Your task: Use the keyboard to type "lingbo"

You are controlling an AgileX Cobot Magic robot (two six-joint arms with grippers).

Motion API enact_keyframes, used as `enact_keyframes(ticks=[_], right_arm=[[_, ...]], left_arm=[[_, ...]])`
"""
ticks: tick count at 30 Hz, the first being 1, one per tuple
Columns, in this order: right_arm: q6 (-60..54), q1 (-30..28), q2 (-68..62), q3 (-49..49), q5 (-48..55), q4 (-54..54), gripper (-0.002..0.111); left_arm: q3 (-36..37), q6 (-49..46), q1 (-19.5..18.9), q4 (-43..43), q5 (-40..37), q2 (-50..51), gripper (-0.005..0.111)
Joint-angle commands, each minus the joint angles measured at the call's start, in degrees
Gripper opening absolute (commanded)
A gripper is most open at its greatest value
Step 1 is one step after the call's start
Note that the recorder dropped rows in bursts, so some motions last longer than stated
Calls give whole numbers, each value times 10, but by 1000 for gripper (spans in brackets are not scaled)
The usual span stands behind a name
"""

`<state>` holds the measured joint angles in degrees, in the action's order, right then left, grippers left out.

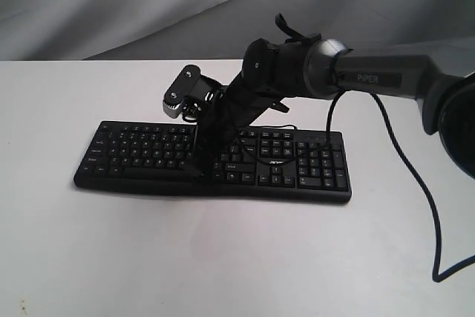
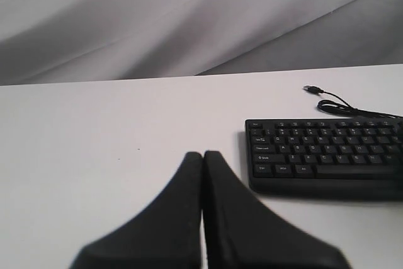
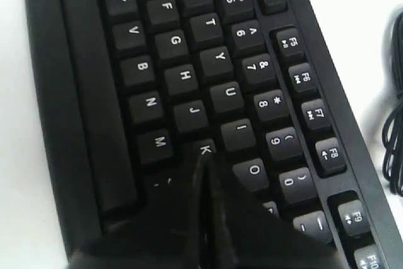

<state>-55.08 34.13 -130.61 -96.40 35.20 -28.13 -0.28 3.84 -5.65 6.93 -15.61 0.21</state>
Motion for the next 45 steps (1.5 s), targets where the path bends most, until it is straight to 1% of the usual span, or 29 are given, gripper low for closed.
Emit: enact_keyframes(ticks=[1, 29, 36, 45], right_arm=[[10, -5, -5, -3, -11, 12, 0], [11, -5, -10, -6, -20, 19, 0], [18, 4, -11, -62, -9, 16, 0], [35, 6, -57, -119, 14, 16, 0]], left_arm=[[3, 1, -1, -2, 4, -2, 1], [3, 1, -1, -2, 4, -2, 1], [3, 1, -1, -2, 4, -2, 1], [3, 1, -1, -2, 4, -2, 1]])
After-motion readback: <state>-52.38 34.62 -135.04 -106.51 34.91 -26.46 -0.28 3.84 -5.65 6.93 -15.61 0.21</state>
